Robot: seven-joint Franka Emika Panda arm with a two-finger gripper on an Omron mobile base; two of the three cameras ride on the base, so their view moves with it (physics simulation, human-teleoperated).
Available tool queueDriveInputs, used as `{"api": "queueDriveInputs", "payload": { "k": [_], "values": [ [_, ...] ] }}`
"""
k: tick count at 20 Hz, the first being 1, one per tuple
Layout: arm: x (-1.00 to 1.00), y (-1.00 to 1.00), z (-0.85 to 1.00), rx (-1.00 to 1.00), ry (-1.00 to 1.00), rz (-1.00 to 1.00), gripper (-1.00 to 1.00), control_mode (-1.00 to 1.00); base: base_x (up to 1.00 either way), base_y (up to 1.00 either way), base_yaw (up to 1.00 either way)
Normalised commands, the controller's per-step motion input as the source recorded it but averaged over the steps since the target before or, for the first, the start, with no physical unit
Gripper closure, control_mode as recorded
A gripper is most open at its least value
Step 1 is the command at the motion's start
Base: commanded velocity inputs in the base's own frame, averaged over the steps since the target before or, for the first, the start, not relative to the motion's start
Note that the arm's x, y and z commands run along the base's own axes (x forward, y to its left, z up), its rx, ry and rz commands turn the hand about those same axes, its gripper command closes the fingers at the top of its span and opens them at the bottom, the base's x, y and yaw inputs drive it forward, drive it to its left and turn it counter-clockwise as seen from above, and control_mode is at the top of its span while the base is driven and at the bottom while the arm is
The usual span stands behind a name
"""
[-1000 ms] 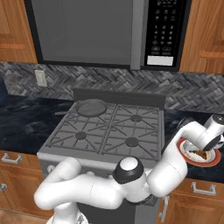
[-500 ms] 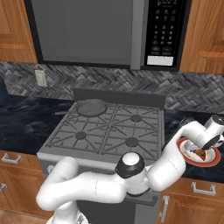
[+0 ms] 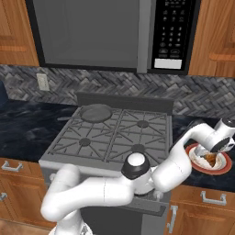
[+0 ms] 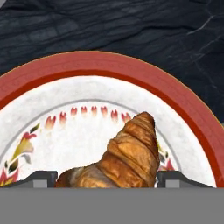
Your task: Pick the croissant and place it on the pan. Then turn on the stove to warm the croissant.
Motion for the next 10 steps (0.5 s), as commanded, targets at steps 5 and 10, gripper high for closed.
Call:
{"api": "queueDriveInputs", "payload": {
  "k": [5,10],
  "values": [
    [-0.08,0.08,-0.19,0.01,0.01,0.08,1.0,-1.0,0.0,0.0,0.0],
    [-0.2,0.41,-0.2,0.0,0.0,0.48,1.0,-1.0,0.0,0.0,0.0]
  ]
}}
